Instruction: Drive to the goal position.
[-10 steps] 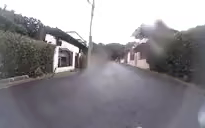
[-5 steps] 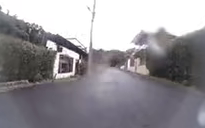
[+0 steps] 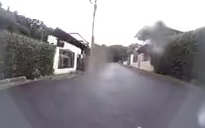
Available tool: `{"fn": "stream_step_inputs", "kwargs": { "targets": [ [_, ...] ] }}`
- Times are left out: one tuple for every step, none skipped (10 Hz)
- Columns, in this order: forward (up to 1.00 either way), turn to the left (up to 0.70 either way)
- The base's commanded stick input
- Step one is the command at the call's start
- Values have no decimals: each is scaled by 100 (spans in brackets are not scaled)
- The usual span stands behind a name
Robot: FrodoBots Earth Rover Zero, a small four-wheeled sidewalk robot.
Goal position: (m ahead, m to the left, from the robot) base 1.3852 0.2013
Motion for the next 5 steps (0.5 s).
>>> {"fn": "stream_step_inputs", "kwargs": {
  "targets": [
    [70,0],
    [70,0],
    [70,0],
    [70,0],
    [70,0]
  ]
}}
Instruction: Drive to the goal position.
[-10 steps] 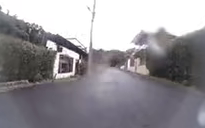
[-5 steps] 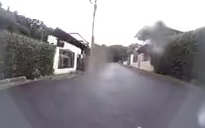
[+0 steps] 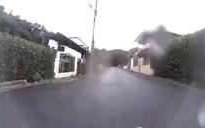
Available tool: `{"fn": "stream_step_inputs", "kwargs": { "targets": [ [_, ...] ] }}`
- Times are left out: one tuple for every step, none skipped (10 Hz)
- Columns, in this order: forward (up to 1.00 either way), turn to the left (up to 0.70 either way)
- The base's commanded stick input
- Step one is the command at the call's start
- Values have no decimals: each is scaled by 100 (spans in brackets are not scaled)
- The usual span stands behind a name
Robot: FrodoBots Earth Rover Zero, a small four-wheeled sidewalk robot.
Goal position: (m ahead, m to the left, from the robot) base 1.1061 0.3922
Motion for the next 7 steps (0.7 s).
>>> {"fn": "stream_step_inputs", "kwargs": {
  "targets": [
    [70,0],
    [70,0],
    [70,0],
    [70,0],
    [70,0],
    [70,0],
    [70,0]
  ]
}}
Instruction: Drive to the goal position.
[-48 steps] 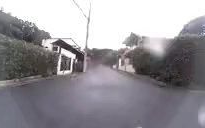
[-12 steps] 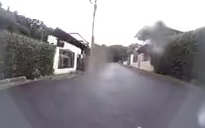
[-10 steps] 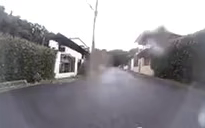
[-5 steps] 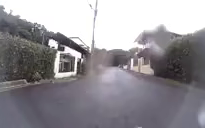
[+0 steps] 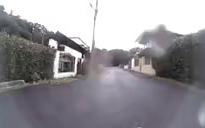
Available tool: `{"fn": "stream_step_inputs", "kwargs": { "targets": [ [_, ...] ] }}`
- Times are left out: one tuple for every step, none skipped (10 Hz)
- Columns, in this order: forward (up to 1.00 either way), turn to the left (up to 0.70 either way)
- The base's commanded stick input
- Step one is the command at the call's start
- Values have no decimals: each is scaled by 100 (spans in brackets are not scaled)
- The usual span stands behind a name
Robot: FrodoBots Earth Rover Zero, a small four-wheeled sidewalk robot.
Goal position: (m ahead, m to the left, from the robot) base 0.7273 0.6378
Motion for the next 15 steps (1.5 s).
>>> {"fn": "stream_step_inputs", "kwargs": {
  "targets": [
    [70,-8],
    [70,-15],
    [70,-23],
    [70,-31],
    [70,-35],
    [70,-35],
    [70,-35],
    [70,-35],
    [70,-35],
    [70,-35],
    [70,-35],
    [70,-35],
    [70,-35],
    [70,-35],
    [70,-35]
  ]
}}
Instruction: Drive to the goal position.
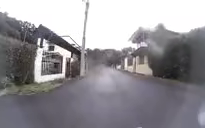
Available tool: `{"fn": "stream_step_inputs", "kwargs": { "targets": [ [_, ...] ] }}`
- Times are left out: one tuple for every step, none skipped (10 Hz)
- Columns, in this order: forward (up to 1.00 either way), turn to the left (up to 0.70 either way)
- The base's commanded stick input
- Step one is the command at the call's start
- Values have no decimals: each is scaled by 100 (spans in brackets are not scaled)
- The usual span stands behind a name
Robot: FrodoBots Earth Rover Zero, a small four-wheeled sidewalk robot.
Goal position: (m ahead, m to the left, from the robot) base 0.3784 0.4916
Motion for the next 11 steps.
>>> {"fn": "stream_step_inputs", "kwargs": {
  "targets": [
    [70,-35],
    [70,-35],
    [70,-35],
    [70,-18],
    [70,0],
    [70,0],
    [70,0],
    [70,0],
    [70,0],
    [70,0],
    [70,0]
  ]
}}
